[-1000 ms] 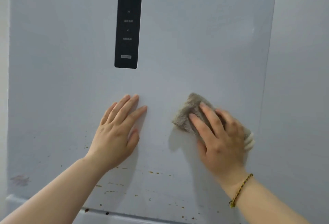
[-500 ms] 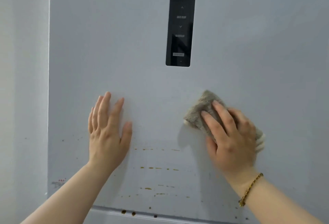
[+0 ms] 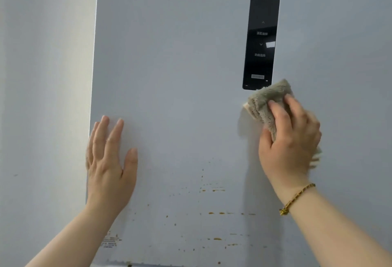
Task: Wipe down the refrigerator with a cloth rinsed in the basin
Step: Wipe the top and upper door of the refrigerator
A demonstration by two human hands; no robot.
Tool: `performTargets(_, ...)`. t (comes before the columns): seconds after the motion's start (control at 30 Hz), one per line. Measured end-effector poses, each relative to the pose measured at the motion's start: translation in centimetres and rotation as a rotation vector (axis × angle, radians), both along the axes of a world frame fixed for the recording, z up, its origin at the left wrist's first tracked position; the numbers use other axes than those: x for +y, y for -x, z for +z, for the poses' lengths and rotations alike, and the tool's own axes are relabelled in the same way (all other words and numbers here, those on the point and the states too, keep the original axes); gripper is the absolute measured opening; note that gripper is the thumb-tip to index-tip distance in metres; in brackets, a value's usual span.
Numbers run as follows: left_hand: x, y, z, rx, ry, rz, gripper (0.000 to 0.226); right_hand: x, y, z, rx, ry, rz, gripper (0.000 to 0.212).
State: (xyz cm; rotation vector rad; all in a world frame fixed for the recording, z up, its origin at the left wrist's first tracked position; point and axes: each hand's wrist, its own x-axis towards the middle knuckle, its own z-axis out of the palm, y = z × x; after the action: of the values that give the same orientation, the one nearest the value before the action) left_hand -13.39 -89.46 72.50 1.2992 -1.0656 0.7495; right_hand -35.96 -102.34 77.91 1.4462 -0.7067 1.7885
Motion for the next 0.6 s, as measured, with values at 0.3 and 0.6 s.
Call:
performTargets(0.3, 2.6, -2.2, 0.2, 0.187, -0.077, -0.092, 0.055, 1.4, -2.4, -5.1, 0.678, 0.310, -0.053, 0.029)
performTargets(0.6, 4.1, -3.2, 0.3, 0.504, -0.047, -0.551, 0.058, 3.2, -6.0, -6.1, 0.449, 0.141, 0.008, 0.034)
